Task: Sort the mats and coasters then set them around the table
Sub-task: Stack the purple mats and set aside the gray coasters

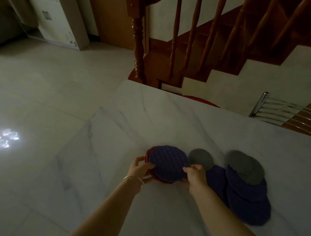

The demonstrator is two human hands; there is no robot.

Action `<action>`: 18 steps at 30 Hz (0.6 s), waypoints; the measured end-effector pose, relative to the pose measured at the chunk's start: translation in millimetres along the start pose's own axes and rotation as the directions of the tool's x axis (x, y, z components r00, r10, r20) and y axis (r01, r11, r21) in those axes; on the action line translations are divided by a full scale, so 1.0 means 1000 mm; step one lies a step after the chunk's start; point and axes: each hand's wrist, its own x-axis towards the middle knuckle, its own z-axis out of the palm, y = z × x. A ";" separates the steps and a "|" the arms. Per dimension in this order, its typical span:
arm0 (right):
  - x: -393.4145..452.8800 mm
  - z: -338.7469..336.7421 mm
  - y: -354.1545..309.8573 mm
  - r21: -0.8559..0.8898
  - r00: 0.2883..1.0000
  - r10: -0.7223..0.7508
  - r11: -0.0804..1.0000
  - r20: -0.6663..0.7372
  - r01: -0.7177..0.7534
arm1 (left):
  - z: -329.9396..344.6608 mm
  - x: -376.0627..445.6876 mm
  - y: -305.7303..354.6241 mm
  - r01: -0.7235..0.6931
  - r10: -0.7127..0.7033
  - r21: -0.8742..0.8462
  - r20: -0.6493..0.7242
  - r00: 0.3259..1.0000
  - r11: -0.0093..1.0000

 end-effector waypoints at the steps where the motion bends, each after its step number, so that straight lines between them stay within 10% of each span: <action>1: 0.000 0.000 0.001 -0.040 1.000 -0.011 0.999 0.008 0.011 | 0.001 0.000 0.000 0.002 -0.002 0.001 -0.008 1.000 1.000; 11: -0.015 -0.079 0.001 -0.822 0.840 -0.531 0.524 -0.108 0.225 | 0.012 -0.002 0.010 -0.038 0.044 0.122 -0.045 0.998 0.992; 18: 0.008 -0.181 0.012 -0.673 0.837 -0.325 0.736 -0.440 -0.068 | 0.022 0.005 0.015 -0.061 0.070 0.147 -0.063 0.996 0.987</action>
